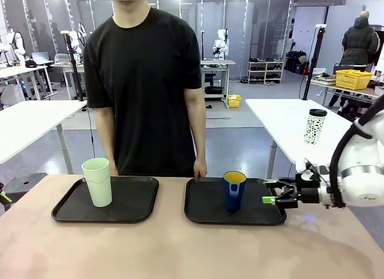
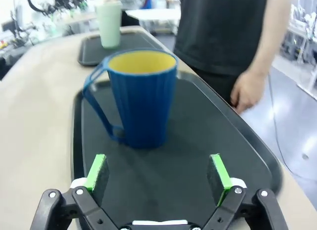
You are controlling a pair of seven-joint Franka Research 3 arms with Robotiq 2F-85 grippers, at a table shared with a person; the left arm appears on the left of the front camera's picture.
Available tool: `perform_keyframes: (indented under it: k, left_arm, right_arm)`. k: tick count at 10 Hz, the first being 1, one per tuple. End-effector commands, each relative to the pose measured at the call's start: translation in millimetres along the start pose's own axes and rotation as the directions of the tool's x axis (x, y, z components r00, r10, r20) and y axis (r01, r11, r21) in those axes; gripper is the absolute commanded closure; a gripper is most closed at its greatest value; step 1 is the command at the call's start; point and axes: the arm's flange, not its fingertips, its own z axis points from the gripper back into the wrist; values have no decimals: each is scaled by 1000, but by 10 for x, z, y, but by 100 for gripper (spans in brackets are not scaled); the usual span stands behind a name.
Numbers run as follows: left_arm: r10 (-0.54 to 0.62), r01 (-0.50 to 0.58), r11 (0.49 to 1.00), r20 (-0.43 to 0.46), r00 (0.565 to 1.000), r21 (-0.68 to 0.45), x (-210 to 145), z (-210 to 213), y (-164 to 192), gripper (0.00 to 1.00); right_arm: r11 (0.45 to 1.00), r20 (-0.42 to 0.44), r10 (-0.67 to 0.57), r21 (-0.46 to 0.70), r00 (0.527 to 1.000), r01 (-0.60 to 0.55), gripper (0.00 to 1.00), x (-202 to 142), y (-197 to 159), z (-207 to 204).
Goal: Sort and store the cups by type.
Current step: Pick up the Handle plastic cup and place it into the empty Flat Tray.
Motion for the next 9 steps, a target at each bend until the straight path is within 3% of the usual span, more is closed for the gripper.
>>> perform_keyframes:
  k: [1,4,5,9]
  left_arm:
    - [-19,18,1000,27,999,11,-16,17,43,0]
    - [-19,18,1000,27,999,11,-16,17,43,0]
    - [-19,18,1000,27,999,11,-16,17,43,0]
    - [-19,18,1000,27,999,11,-16,17,43,0]
  right_arm:
    - [995,-143,-47,-96,989,34,0,302,187,204]
    - [987,-259,-35,-163,965,-8,0,501,307,299]
    - [990,-174,-12,-139,985,-13,0,333,134,403]
    - [990,-174,-12,-139,985,-13,0,333,134,403]
